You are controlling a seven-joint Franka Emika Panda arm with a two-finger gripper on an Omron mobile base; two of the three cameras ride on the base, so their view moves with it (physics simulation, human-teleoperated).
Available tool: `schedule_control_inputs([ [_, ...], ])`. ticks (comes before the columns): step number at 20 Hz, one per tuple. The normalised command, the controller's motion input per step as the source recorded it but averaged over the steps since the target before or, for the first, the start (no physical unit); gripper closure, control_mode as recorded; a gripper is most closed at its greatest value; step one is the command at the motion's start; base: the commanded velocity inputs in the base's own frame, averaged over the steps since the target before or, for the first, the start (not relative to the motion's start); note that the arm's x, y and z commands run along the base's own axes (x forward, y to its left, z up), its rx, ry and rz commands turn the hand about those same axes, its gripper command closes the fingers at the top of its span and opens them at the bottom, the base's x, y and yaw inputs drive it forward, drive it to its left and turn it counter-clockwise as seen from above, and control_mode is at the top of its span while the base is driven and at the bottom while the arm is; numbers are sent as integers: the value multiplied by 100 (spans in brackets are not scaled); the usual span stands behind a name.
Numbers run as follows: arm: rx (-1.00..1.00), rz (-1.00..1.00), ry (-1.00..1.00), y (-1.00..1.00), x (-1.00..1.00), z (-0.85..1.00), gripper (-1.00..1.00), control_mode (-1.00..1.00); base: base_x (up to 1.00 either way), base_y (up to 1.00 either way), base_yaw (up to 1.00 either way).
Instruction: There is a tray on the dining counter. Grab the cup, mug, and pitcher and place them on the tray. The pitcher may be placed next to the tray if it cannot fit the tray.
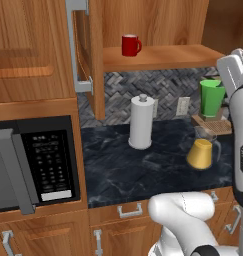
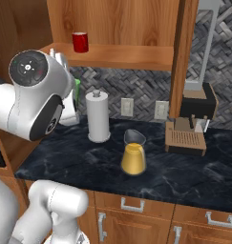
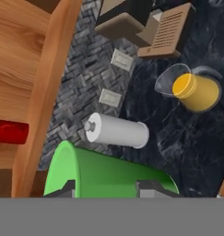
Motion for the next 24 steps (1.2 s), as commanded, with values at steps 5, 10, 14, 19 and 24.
schedule_control_inputs([
  [5,0,0,0,0,0,0,100,100,-69,-17,-22],
  [10,0,0,0,0,0,0,100,100,-82,-37,-46],
  [14,0,0,0,0,0,0,100,100,-60,-40,-50],
  [19,0,0,0,0,0,0,100,100,-44,-29,-55],
  [24,0,0,0,0,0,0,100,100,-19,-25,-66],
])
